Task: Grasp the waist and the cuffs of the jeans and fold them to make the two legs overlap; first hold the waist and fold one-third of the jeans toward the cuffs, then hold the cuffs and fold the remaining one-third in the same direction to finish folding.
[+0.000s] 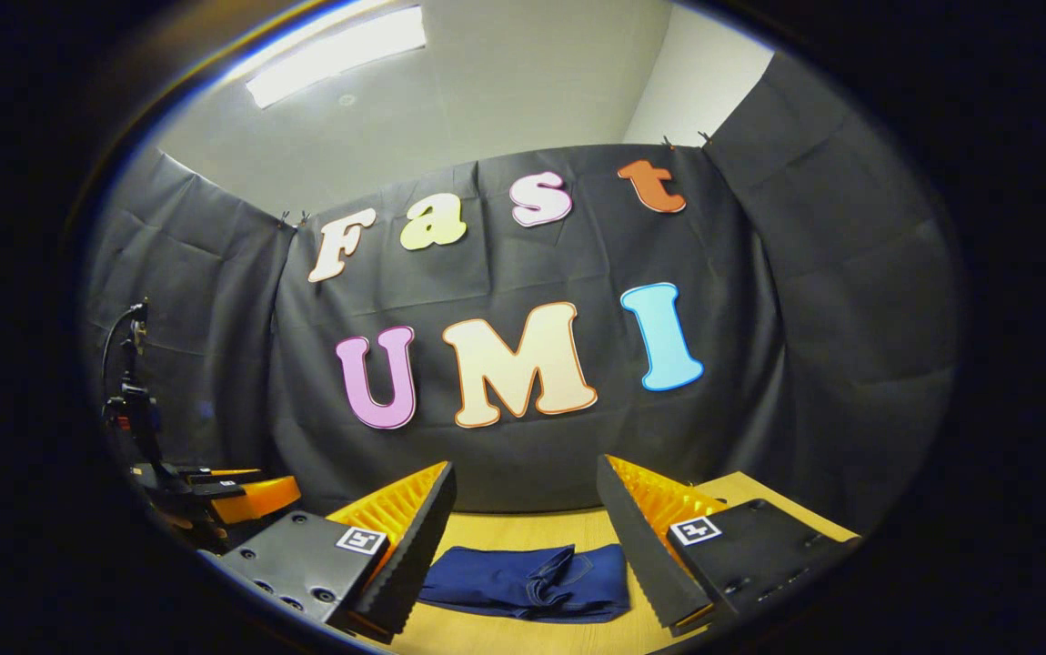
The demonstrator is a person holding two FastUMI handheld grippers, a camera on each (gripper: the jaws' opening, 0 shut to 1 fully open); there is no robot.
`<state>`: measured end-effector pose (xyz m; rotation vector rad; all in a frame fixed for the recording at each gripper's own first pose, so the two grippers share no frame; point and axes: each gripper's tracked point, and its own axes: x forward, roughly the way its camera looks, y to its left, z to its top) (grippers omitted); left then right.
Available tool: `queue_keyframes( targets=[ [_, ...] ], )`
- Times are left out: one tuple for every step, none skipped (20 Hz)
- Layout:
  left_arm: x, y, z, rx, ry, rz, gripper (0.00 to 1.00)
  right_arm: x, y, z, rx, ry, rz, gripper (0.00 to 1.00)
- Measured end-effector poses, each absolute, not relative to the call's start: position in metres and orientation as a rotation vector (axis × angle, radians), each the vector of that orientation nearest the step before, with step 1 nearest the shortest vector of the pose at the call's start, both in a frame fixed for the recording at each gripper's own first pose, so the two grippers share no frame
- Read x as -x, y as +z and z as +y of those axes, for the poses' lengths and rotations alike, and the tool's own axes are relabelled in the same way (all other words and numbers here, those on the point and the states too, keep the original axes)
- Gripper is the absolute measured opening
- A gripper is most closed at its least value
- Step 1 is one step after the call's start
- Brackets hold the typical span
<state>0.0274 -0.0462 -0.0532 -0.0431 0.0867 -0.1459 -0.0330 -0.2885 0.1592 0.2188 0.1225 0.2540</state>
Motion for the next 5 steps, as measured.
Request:
queue_keyframes(
  targets=[
    [-0.025, -0.050, -0.045, 0.041, -0.151, 0.079, 0.94, 0.037, 0.162, -0.286, -0.214, 0.255, 0.117, 0.97],
    [-0.023, -0.047, -0.045, 0.043, -0.159, 0.072, 0.94, 0.040, 0.167, -0.284, -0.210, 0.257, 0.109, 0.97],
    [-0.022, -0.044, -0.046, 0.047, -0.164, 0.065, 0.94, 0.044, 0.171, -0.283, -0.206, 0.257, 0.103, 0.97],
    [-0.021, -0.042, -0.045, 0.051, -0.168, 0.060, 0.94, 0.046, 0.173, -0.282, -0.202, 0.256, 0.096, 0.97],
    [-0.019, -0.040, -0.046, 0.052, -0.172, 0.054, 0.94, 0.048, 0.177, -0.282, -0.200, 0.255, 0.089, 0.97]
  ],
)
